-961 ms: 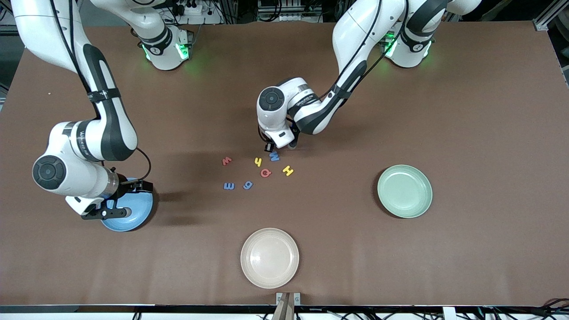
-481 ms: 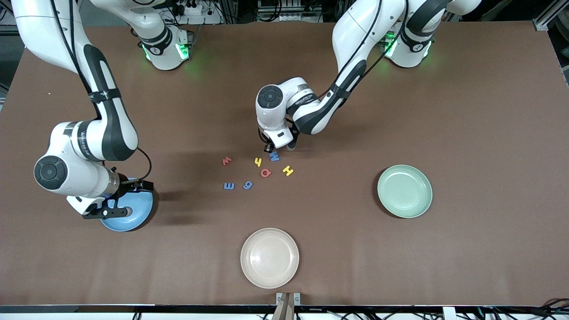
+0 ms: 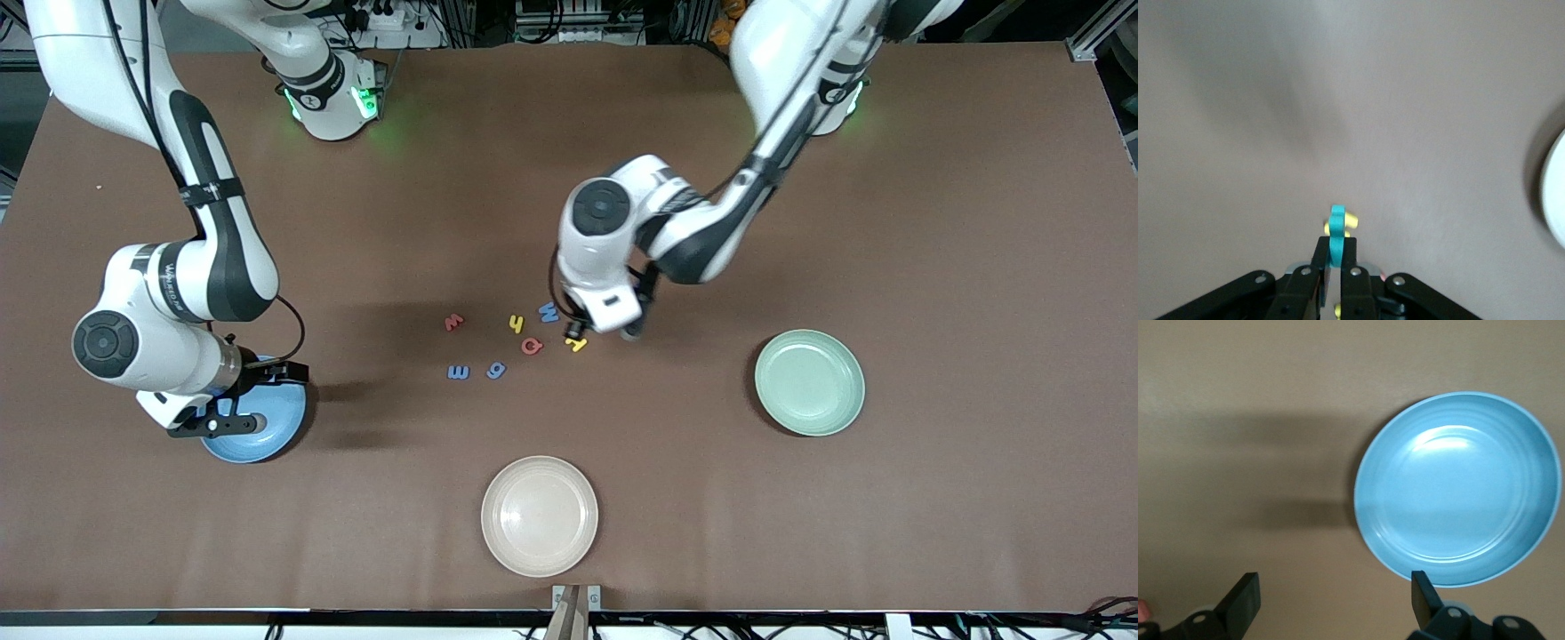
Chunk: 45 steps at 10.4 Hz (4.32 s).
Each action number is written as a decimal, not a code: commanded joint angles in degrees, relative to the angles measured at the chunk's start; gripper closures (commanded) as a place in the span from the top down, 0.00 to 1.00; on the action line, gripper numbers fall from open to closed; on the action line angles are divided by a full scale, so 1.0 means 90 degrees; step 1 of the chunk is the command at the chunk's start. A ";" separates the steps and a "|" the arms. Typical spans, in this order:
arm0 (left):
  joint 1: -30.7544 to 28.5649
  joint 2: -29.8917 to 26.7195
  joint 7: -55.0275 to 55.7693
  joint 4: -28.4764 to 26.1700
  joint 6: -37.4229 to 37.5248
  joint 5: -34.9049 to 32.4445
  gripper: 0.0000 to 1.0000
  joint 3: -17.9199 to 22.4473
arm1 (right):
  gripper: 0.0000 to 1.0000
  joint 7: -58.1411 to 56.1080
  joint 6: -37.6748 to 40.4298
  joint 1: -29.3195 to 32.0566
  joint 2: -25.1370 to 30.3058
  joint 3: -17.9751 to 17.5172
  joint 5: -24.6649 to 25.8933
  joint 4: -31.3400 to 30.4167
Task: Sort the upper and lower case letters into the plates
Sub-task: 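Place the teal I on the green plate while the right gripper grasps m, then reach the left gripper to the yellow H while the right places m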
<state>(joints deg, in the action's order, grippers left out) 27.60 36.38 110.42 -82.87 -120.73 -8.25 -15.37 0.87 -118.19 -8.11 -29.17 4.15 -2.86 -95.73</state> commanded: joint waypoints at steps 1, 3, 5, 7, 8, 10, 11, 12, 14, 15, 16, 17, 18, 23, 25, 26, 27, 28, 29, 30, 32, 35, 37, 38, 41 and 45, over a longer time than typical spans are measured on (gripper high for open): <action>-0.0993 -0.0516 -0.1724 -0.0489 0.0201 0.0369 0.00 -0.0167 | 1.00 0.1012 -0.0119 -0.0513 -0.0069 -0.0012 -0.0121 -0.0076; -0.1755 -0.0537 -0.3062 -0.0528 0.0366 0.0360 0.00 -0.0157 | 1.00 0.1202 -0.0527 -0.0895 -0.0312 -0.0012 -0.0354 -0.0057; -0.2400 -0.0508 -0.4353 -0.0820 0.0387 0.0302 0.00 -0.0157 | 1.00 0.1221 -0.1123 -0.1391 -0.0654 -0.0012 -0.0619 -0.0008; -0.2927 -0.0566 -0.5330 -0.1211 0.0387 -0.0077 0.00 -0.0138 | 1.00 0.1397 -0.1339 -0.1481 -0.0938 -0.0012 -0.0775 0.0119; -0.3085 -0.0576 -0.5741 -0.1309 0.0387 -0.0099 0.00 -0.0138 | 1.00 0.1397 -0.1466 -0.1578 -0.0977 -0.0012 -0.0776 0.0119; -0.3204 -0.0721 -0.5872 -0.1601 0.0416 -0.0186 0.00 -0.0109 | 1.00 0.1823 -0.1816 -0.1891 -0.1172 -0.0012 -0.0747 0.0129; -0.3223 -0.0809 -0.5969 -0.1719 0.0416 -0.0467 0.75 -0.0099 | 1.00 0.2107 -0.1935 -0.2027 -0.1241 -0.0012 -0.0727 0.0129; -0.3223 -0.0916 -0.6163 -0.1749 0.0436 -0.0518 1.00 -0.0099 | 1.00 0.2274 -0.1955 -0.2106 -0.1290 -0.0002 -0.0707 0.0177; -0.3223 -0.1403 -0.6204 -0.1672 0.0717 -0.0529 1.00 -0.0118 | 1.00 0.2693 -0.1955 -0.2262 -0.1426 0.0017 -0.0678 0.0207; -0.3223 -0.1705 -0.6504 -0.1652 0.0864 -0.0480 1.00 -0.0118 | 1.00 0.2928 -0.1946 -0.2302 -0.1456 0.0037 -0.0659 0.0197; -0.3233 -0.2018 -0.7077 -0.1613 0.1030 -0.0461 1.00 -0.0109 | 1.00 0.3027 -0.1917 -0.2302 -0.1456 0.0037 -0.0591 0.0158; -0.3301 -0.2263 -0.7654 -0.1506 0.1196 -0.0402 1.00 -0.0099 | 1.00 0.3125 -0.1907 -0.2292 -0.1456 0.0037 -0.0580 0.0139; -0.3359 -0.2410 -0.8133 -0.1380 0.1391 -0.0334 1.00 -0.0108 | 1.00 0.3222 -0.1907 -0.2312 -0.1466 0.0037 -0.0580 0.0139; -0.3195 -0.2675 -1.0028 -0.1095 0.1539 0.0126 1.00 -0.0254 | 1.00 0.3282 -0.1936 -0.2439 -0.1544 0.0037 -0.0580 0.0109; -0.3020 -0.2413 -1.0140 -0.1124 0.1190 0.0096 1.00 -0.0615 | 1.00 0.3272 -0.1936 -0.2429 -0.1544 0.0037 -0.0580 0.0109; -0.2825 -0.2180 -1.0198 -0.1115 0.1033 0.0116 1.00 -0.0636 | 0.31 0.3272 -0.1936 -0.2419 -0.1534 0.0037 -0.0571 0.0109; -0.2398 -0.1916 -1.0140 -0.1115 0.0848 0.0048 1.00 -0.0655 | 0.00 0.3272 -0.1955 -0.2400 -0.1534 0.0037 -0.0571 0.0109; -0.1949 -0.1643 -1.0053 -0.1095 0.0672 0.0057 1.00 -0.0578 | 0.00 0.3272 -0.1955 -0.2380 -0.1534 0.0037 -0.0571 0.0090; -0.1683 -0.1418 -1.0013 -0.1095 0.0419 0.0057 1.00 -0.0471 | 0.00 0.3272 -0.1955 -0.2390 -0.1534 0.0037 -0.0571 0.0090; -0.1516 -0.1203 -1.0003 -0.1095 0.0252 0.0077 1.00 -0.0460 | 0.00 0.3272 -0.1946 -0.2380 -0.1534 0.0037 -0.0571 0.0090; -0.0893 -0.0802 -1.0042 -0.1095 -0.0050 0.0028 1.00 -0.0276 | 0.00 0.3185 -0.1888 -0.2322 -0.1476 0.0047 -0.0561 0.0099; -0.0033 -0.0070 -0.9994 -0.0911 -0.1007 -0.0431 1.00 0.0036 | 0.00 0.2066 -0.1353 -0.1728 -0.1291 0.0290 -0.0561 0.0206; 0.0466 0.0408 -0.9974 -0.0541 -0.1291 -0.0431 1.00 0.0331 | 0.00 0.0827 -0.0961 -0.1502 -0.1173 0.0776 -0.0561 0.0226; 0.0497 0.0585 -1.0003 -0.0403 -0.1370 -0.0431 1.00 0.0341 | 0.00 0.0202 -0.0911 -0.1501 -0.1163 0.1137 -0.0570 0.0255; 0.1248 0.1277 -1.0003 0.0055 -0.1712 -0.0412 0.99 0.0877 | 0.00 -0.1392 -0.0589 -0.1472 -0.1075 0.1910 -0.0571 0.0256; 0.1610 0.1621 -1.0100 0.0077 -0.2093 -0.0431 0.94 0.1092 | 0.00 -0.2450 0.0132 -0.0916 -0.0715 0.2127 -0.0590 0.0246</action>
<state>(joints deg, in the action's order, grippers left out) 40.76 49.85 20.19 -83.92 -139.09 -10.71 -6.99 -19.02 -120.24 -18.05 -38.87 23.92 -8.23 -92.62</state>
